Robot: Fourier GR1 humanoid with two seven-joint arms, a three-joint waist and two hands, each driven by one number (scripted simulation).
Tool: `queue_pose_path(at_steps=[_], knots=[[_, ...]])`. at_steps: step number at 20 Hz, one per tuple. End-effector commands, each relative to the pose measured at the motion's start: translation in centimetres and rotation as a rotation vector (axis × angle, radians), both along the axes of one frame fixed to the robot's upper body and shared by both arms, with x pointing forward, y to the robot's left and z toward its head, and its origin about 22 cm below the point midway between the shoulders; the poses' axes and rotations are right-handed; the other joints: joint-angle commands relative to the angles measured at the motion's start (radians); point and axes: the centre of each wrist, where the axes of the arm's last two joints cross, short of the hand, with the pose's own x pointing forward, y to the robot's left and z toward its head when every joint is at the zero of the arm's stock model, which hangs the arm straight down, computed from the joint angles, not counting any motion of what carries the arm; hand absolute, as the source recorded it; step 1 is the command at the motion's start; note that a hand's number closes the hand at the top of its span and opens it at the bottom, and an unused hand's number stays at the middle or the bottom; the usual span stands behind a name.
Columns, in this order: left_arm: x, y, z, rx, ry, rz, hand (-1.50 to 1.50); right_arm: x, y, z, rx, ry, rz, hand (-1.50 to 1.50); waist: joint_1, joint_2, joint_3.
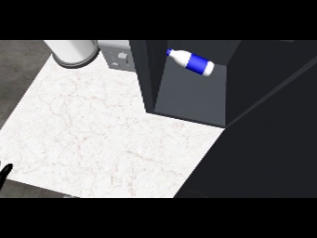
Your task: Pick up the bottled water, place it into the cabinet and close the cabinet
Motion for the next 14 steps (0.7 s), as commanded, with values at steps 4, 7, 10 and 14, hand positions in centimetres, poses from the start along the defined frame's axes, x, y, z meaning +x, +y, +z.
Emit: queue_pose_path(at_steps=[4, 7, 10, 14], knots=[[0.2, 0.5, 0.3, -0.024, -0.007, -0.001, -1.5, 4.3, 3.7, -2.2, 0.063, 0.221, -0.007, 1.5, 0.002, 0.004, 0.009], [0.4, 1.0, 0.6, -0.02, -0.006, 0.01, -1.5, 7.8, 3.7, -1.8, 0.055, 0.229, -0.118, 1.5, -0.021, -0.004, 0.009], [-0.1, 1.4, 0.4, -0.022, -0.004, 0.029, -1.5, 11.0, 4.0, -1.6, 0.064, 0.236, -0.232, 1.5, -0.029, -0.014, 0.012], [-0.5, 2.4, 0.1, -0.036, 0.024, 0.045, -1.5, 15.7, 5.2, -0.7, 0.057, 0.238, -0.378, 1.5, -0.061, -0.02, 0.014]])
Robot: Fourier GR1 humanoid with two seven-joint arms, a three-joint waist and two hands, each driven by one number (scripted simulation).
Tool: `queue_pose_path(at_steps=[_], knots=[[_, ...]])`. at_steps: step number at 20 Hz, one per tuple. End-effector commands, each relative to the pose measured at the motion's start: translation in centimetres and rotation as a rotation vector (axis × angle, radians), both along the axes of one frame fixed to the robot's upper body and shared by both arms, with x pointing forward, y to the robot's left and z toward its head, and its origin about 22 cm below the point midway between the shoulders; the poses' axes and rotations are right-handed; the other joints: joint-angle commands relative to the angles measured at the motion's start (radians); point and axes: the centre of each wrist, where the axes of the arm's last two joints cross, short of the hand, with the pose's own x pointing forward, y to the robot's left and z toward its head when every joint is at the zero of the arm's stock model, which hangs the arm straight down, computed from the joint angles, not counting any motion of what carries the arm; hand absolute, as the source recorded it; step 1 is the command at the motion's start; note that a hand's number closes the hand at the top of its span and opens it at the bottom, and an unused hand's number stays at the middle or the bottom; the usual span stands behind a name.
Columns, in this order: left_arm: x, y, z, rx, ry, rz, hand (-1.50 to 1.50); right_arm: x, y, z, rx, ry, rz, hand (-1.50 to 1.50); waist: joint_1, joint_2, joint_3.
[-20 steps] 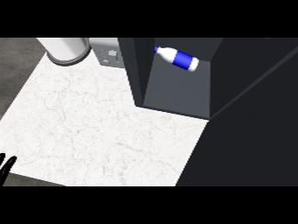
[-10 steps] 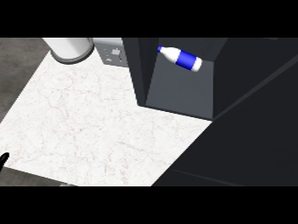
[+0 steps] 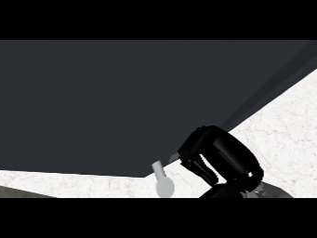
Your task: Pick up the bottled water, place it into the cabinet and close the cabinet
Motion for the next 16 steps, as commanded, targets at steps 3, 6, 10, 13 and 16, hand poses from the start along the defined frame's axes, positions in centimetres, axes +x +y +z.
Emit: queue_pose_path(at_steps=[3, 6, 10, 13, 16], knots=[[-0.4, 0.7, 0.2, -0.036, -0.003, -0.02, -1.5, 8.0, 1.5, 2.2, -0.015, 0.054, -0.19, 1.5, -0.027, -0.006, 0.005], [-0.7, 1.2, -0.4, -0.053, -0.012, -0.005, -1.5, 11.3, 3.2, 3.1, -0.072, 0.049, -0.212, 1.5, -0.04, -0.007, 0.004], [-0.8, 0.6, 0.0, -0.061, -0.012, -0.027, -1.5, 14.7, 3.3, 4.3, -0.084, 0.056, -0.245, 1.5, -0.047, -0.007, 0.006], [-0.3, 0.6, 0.3, -0.052, -0.012, -0.012, -1.5, 13.8, 4.1, 2.8, -0.106, 0.071, -0.214, 1.5, -0.069, -0.01, 0.008], [-0.4, 0.2, -0.2, -0.056, -0.01, 0.004, -1.5, 13.3, 4.5, 1.1, -0.147, 0.135, -0.17, 1.5, -0.081, -0.017, 0.008]])
